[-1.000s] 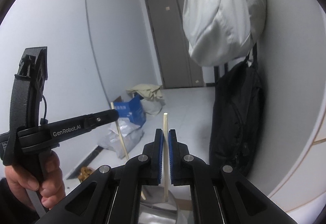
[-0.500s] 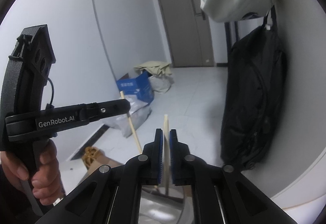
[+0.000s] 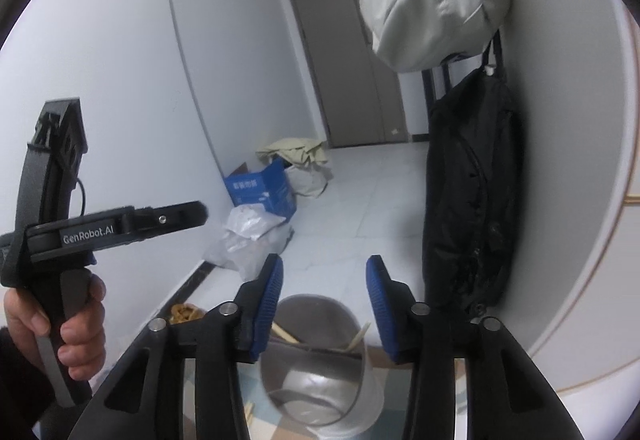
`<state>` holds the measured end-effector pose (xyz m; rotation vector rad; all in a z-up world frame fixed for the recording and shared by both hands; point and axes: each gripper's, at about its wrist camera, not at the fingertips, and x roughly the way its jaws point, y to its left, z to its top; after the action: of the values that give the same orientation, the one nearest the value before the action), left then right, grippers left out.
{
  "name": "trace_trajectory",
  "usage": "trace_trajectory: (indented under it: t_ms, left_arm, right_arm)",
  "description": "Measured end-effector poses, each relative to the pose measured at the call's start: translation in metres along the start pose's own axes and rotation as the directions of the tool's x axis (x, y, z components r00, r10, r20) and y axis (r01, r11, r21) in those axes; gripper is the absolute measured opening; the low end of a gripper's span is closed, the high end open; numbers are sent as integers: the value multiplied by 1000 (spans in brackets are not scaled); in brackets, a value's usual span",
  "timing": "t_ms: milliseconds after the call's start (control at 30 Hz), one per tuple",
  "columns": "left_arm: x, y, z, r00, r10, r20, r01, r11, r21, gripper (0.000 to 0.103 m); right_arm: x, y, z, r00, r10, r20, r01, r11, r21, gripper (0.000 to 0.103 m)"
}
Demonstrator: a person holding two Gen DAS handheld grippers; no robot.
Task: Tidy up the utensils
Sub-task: 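Lower the chopstick into the white holder and open the right gripper, then lower the right gripper to the chopstick bundle and grasp another chopstick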
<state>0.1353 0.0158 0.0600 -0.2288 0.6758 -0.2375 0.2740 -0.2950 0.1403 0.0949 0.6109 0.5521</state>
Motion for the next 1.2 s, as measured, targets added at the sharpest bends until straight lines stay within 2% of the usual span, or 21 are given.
trace_trajectory:
  t_ms: [67, 133, 300, 367, 433, 600, 733, 833, 1000, 1200]
  left_arm:
    - [-8, 0, -4, 999, 31, 15, -31, 1000, 2, 68]
    - [-13, -2, -7, 998, 60, 28, -60, 998, 1, 72]
    - [-34, -11, -20, 993, 102, 63, -104, 994, 20, 75]
    - [-43, -14, -27, 989, 122, 81, -124, 992, 28, 82]
    - [-51, -15, -32, 986, 133, 104, -137, 990, 32, 85]
    - [-65, -12, -48, 979, 158, 131, -162, 987, 21, 87]
    - [-67, -7, -63, 973, 182, 143, -186, 983, 13, 94]
    - [-69, 0, -77, 969, 192, 156, -196, 981, 7, 98]
    - [-62, 18, -100, 965, 210, 155, -211, 977, -10, 99]
    - [-47, 45, -114, 963, 237, 126, -237, 971, -13, 99]
  right_arm:
    - [-13, 7, -2, 1000, -3, 21, 3, 1000, 0, 53]
    - [-21, 14, -4, 1000, 4, 29, -4, 1000, -2, 53]
    - [-45, 38, -16, 997, 25, 67, -23, 999, -29, 64]
    - [-56, 47, -22, 996, 33, 85, -30, 999, -29, 69]
    - [-63, 53, -28, 995, 36, 98, -34, 999, -24, 71]
    - [-79, 65, -45, 992, 42, 117, -41, 999, -11, 79]
    - [-87, 73, -64, 992, 46, 116, -46, 999, -9, 85]
    - [-89, 80, -79, 993, 51, 103, -50, 999, -20, 87]
    - [-80, 91, -107, 998, 47, 42, -44, 998, -48, 90]
    - [-49, 95, -137, 993, 56, -105, -61, 997, -42, 89]
